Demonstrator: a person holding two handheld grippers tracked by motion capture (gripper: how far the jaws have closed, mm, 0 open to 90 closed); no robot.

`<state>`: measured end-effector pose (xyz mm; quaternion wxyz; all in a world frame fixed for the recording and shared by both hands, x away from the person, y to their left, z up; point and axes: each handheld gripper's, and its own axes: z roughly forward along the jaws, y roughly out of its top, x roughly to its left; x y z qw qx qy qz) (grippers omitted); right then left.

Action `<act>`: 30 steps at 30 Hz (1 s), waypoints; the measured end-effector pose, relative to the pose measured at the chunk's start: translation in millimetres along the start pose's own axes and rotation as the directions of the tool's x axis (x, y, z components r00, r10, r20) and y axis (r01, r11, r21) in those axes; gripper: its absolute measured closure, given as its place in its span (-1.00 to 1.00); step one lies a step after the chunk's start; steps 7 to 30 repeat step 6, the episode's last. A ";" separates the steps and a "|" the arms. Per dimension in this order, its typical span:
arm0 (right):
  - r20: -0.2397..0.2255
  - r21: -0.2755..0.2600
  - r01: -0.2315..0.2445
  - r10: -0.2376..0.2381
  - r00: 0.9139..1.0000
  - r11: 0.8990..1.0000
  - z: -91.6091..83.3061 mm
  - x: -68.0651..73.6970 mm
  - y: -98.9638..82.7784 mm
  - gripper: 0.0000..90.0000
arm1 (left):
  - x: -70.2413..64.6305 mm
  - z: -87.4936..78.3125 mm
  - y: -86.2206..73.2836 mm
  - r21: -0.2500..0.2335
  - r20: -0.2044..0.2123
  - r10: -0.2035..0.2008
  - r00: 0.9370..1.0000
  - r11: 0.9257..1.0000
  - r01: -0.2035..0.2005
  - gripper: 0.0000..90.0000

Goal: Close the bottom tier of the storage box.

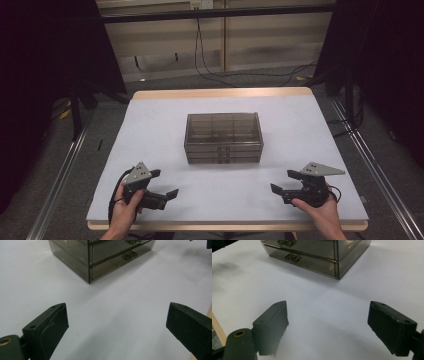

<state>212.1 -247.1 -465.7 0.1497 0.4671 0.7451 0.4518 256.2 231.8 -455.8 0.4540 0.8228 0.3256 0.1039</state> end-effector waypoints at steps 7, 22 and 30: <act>0.013 -0.011 -0.004 0.004 1.000 1.000 -3.1 -1.6 0.0 -0.65 | -3.8 -2.7 -10.1 -0.025 0.029 -0.016 0.999 1.000 0.017 -0.94; 0.013 -0.011 -0.004 0.004 1.000 1.000 -3.1 -1.6 0.0 -0.65 | -3.8 -2.7 -10.1 -0.025 0.029 -0.016 0.999 1.000 0.017 -0.94; 0.013 -0.011 -0.004 0.004 1.000 1.000 -3.1 -1.6 0.0 -0.65 | -3.8 -2.7 -10.1 -0.025 0.029 -0.016 0.999 1.000 0.017 -0.94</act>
